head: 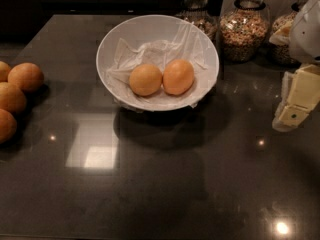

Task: Pick orange from white bowl

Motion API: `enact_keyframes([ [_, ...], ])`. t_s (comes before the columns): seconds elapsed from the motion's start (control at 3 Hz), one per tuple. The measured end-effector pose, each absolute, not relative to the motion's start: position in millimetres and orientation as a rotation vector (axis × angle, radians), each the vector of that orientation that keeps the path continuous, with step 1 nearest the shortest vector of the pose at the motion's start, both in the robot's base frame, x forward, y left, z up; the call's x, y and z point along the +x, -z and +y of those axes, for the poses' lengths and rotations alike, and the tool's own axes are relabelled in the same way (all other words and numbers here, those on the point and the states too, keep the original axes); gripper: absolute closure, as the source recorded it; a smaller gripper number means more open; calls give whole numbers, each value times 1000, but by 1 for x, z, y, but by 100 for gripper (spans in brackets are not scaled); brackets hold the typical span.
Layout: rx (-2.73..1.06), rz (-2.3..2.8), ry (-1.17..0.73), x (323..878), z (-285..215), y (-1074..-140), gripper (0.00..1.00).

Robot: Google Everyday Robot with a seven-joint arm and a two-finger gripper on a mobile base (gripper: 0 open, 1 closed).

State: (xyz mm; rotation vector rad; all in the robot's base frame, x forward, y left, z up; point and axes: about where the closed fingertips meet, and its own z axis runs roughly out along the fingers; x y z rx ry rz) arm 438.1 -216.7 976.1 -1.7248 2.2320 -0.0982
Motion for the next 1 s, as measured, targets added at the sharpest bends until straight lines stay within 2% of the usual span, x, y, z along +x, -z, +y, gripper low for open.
enact_keyframes([
  [0.67, -1715, 2198, 97, 445, -205, -980, 0],
  [1.0, -1741, 2094, 95, 467, -171, -981, 0],
])
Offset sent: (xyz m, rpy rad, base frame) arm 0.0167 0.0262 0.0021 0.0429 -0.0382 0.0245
